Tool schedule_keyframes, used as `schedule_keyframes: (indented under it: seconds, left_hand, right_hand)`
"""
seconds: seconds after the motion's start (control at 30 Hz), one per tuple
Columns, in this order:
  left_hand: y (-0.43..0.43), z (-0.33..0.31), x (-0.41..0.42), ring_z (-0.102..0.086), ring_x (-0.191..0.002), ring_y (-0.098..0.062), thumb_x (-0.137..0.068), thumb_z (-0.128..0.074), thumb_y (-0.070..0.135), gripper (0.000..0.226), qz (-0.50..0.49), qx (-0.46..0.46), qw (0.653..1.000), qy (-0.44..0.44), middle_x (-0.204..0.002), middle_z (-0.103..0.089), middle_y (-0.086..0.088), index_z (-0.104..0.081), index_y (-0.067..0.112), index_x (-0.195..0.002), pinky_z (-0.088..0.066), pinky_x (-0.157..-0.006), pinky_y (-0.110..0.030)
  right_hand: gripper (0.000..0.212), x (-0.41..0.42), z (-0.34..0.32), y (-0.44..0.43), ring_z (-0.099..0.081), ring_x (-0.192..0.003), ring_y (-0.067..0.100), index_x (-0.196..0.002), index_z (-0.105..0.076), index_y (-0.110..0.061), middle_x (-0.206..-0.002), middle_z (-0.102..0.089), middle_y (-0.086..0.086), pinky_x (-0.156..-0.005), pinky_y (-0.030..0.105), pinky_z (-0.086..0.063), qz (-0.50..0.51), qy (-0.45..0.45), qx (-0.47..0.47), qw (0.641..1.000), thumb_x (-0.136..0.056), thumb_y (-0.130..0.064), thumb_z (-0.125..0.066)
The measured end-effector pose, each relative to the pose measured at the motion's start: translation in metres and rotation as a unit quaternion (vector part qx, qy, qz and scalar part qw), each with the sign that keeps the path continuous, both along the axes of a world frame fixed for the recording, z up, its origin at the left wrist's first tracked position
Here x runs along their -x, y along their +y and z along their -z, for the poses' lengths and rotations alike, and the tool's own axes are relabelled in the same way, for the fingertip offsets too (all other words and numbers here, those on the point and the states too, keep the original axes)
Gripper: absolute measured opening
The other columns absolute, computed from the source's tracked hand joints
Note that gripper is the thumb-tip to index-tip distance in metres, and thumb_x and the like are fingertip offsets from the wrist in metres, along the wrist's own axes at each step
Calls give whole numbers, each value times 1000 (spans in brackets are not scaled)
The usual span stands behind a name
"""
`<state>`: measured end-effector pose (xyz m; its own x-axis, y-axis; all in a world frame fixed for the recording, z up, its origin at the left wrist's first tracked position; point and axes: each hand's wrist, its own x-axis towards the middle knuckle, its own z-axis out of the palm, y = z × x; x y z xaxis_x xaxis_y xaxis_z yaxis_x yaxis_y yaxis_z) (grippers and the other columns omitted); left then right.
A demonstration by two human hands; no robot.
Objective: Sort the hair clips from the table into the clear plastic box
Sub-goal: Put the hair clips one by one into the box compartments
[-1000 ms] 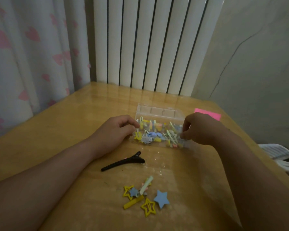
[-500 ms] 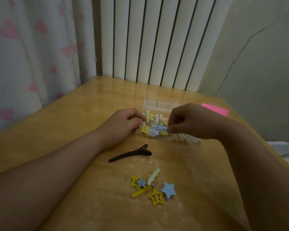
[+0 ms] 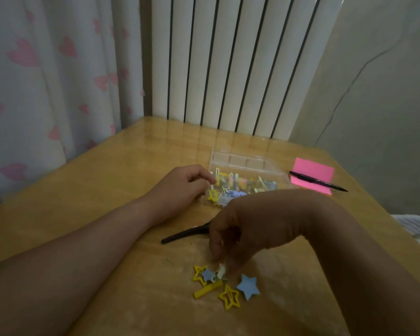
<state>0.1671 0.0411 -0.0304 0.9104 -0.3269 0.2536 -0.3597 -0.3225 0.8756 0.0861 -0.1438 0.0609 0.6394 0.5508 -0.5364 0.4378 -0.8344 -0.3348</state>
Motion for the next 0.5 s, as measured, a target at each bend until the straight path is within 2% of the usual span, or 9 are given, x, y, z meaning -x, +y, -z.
schedule_keyframes:
  seconds: [0.1,0.27,0.4,0.5]
  left_hand:
    - [0,0,0,-62,-76,-12,-98,-64,14,19,-1,-2,1000,-1,-90,-74,-17,-79,26,-100,-49,-76,-32]
    - [2,1,-1,-63,-76,-6,-99,-64,15,20,1,3,1000,9,-82,-71,2,-79,28,-99,-50,-78,-30]
    - [0,1,0,-63,-77,-9,-98,-64,14,20,0,5,1000,9,-86,-73,-6,-79,27,-99,-51,-79,-32]
    - [1,1,0,-63,-77,-11,-99,-63,13,22,-1,4,1000,7,-85,-73,-6,-79,28,-99,-51,-77,-32]
  right_hand:
    - [16,-1,6,5,-61,-74,-5,-106,-75,-35,-91,-71,-16,-70,21,-47,-2,0,14,1000,-91,-34,-81]
    - [22,-1,5,0,-56,-79,2,-114,-72,-29,-92,-61,-16,-70,24,-45,20,-46,61,997,-94,-38,-75]
    - [20,-2,6,1,-55,-81,4,-116,-69,-28,-94,-58,-15,-70,25,-47,23,-80,79,993,-97,-32,-72]
    - [22,-2,9,4,-54,-80,6,-121,-66,-27,-94,-55,-15,-67,24,-46,14,-91,100,991,-99,-29,-69]
